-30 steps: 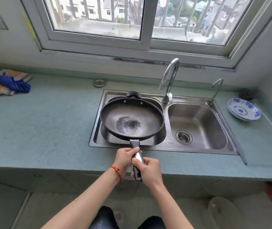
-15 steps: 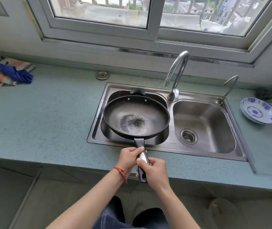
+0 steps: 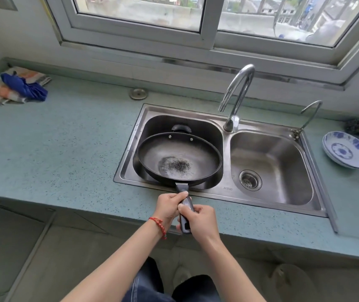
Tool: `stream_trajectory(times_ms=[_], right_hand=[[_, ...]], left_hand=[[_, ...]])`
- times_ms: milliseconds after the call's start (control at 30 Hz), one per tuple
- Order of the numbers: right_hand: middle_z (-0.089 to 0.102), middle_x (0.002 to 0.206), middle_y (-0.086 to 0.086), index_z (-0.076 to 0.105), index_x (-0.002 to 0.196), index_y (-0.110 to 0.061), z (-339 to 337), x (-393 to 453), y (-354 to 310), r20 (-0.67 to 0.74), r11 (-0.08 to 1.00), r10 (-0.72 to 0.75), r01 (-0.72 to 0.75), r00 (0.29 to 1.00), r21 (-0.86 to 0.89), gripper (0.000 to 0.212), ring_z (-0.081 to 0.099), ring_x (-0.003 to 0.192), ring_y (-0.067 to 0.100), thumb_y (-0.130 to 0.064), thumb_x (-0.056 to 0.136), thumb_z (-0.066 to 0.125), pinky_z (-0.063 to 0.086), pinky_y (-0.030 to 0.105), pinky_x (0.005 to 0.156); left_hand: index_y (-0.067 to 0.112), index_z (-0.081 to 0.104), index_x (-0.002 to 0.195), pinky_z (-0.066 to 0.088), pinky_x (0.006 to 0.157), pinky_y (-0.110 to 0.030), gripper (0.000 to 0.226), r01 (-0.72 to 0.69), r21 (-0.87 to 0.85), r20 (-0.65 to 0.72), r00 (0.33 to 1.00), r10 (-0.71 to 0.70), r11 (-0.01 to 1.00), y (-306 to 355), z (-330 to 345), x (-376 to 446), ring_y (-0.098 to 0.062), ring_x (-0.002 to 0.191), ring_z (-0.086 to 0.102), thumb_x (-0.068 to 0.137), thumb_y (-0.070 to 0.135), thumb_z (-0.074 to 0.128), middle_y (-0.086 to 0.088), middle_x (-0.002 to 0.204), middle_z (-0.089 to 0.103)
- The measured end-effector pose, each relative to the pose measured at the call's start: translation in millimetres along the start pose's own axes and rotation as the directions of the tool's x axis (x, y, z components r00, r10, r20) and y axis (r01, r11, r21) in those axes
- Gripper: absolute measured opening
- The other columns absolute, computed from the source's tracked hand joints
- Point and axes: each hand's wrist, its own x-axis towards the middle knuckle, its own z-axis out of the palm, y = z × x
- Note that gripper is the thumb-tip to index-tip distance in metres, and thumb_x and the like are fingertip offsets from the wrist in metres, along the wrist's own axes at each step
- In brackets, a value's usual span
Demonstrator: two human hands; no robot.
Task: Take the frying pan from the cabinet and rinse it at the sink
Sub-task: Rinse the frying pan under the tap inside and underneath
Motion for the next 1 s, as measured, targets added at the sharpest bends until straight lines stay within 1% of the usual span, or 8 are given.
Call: stream_trajectory(times_ms=[100, 167, 233, 300, 600, 800, 933, 1000], right_hand=[[0.061, 0.054, 0.013, 0.064, 0.065, 0.006, 1.5, 8.7, -2.3, 0.009, 0.999, 0.031, -0.031, 0.999, 0.008, 0.029, 0.065, 0.050, 0.026, -0.020, 0.078, 0.064, 0.050, 0.038, 0.058], [0.062, 0.054, 0.012, 0.065, 0.066, 0.001, 0.0, 11.2, -4.2, 0.041, 0.998, 0.049, -0.050, 0.998, 0.026, 0.023, 0.064, 0.046, 0.021, -0.016, 0.081, 0.063, 0.051, 0.032, 0.054], [0.063, 0.057, 0.012, 0.065, 0.068, 0.001, -1.9, 12.1, -6.2, 0.066, 0.998, 0.059, -0.062, 0.996, 0.032, 0.022, 0.064, 0.044, 0.017, -0.015, 0.083, 0.062, 0.050, 0.028, 0.050], [0.062, 0.061, 0.015, 0.064, 0.073, 0.003, -4.0, 14.1, -7.7, 0.081, 0.996, 0.071, -0.074, 0.994, 0.040, 0.021, 0.064, 0.044, 0.017, -0.015, 0.084, 0.062, 0.052, 0.029, 0.050], [0.059, 0.059, 0.014, 0.063, 0.065, -0.004, -1.6, 41.4, -20.6, 0.131, 0.994, 0.099, -0.103, 0.986, 0.030, 0.024, 0.059, 0.038, 0.014, -0.016, 0.085, 0.060, 0.050, 0.023, 0.042], [0.059, 0.053, 0.004, 0.067, 0.071, -0.009, -17.4, 55.8, -12.8, 0.251, 0.996, 0.066, -0.046, 0.966, -0.082, 0.026, 0.059, 0.040, 0.015, -0.030, 0.086, 0.061, 0.049, 0.021, 0.044], [0.061, 0.060, 0.005, 0.066, 0.081, -0.016, -49.9, 91.0, -8.2, 0.150, 0.996, 0.023, -0.009, 0.988, -0.094, 0.018, 0.059, 0.044, 0.011, -0.030, 0.088, 0.057, 0.047, 0.020, 0.047], [0.063, 0.065, 0.008, 0.065, 0.080, -0.017, -66.2, 118.1, -9.4, 0.052, 0.998, -0.014, 0.017, 0.999, -0.062, 0.016, 0.060, 0.044, 0.010, -0.026, 0.090, 0.055, 0.048, 0.020, 0.048]], left_hand=[[-0.002, 0.057, 0.077, 0.037, 0.055, -0.028, 0.030, -0.014, 0.047, 0.029, 1.000, 0.013, 0.999, 4.5, -1.9, 5.6, -0.024, 0.069, 0.045, 0.069, 0.024, 0.072, -0.019, 0.081, 0.049], [0.000, 0.055, 0.062, 0.039, 0.049, -0.024, 0.024, -0.023, 0.092, 0.045, 0.999, 0.019, 0.995, 6.2, -4.3, 8.3, -0.020, 0.057, 0.047, 0.077, 0.014, 0.066, -0.011, 0.064, 0.053], [0.011, 0.049, 0.044, 0.040, 0.043, -0.019, 0.038, -0.021, 0.113, 0.093, 0.996, 0.011, 0.993, 6.2, -7.0, 12.0, -0.011, 0.044, 0.045, 0.079, 0.009, 0.064, 0.003, 0.042, 0.047], [0.017, 0.045, 0.037, 0.040, 0.041, -0.016, 0.047, -0.018, 0.129, 0.136, 0.991, 0.000, 0.991, 7.8, -7.4, 12.8, -0.005, 0.037, 0.043, 0.080, 0.006, 0.063, 0.010, 0.035, 0.042], [0.003, 0.054, 0.059, 0.041, 0.039, -0.016, 0.024, 0.031, 0.143, 0.212, 0.975, -0.061, 0.989, 22.9, -8.9, 29.2, -0.006, 0.036, 0.051, 0.083, 0.005, 0.058, 0.004, 0.038, 0.055], [0.007, 0.060, 0.063, 0.049, 0.056, -0.019, 0.020, 0.005, 0.228, 0.170, 0.984, -0.045, 0.974, 23.1, -10.0, 30.5, -0.011, 0.055, 0.056, 0.082, 0.012, 0.060, 0.000, 0.054, 0.059], [0.018, 0.063, 0.061, 0.044, 0.058, -0.019, 0.016, -0.019, 0.338, 0.120, 0.992, -0.023, 0.941, 24.2, -8.7, 23.5, -0.006, 0.058, 0.053, 0.073, 0.026, 0.069, 0.007, 0.056, 0.057], [0.017, 0.065, 0.066, 0.044, 0.055, -0.017, 0.012, -0.001, 0.328, 0.083, 0.996, -0.028, 0.945, 23.6, -7.0, 19.0, -0.003, 0.055, 0.056, 0.076, 0.021, 0.068, 0.011, 0.053, 0.061]])
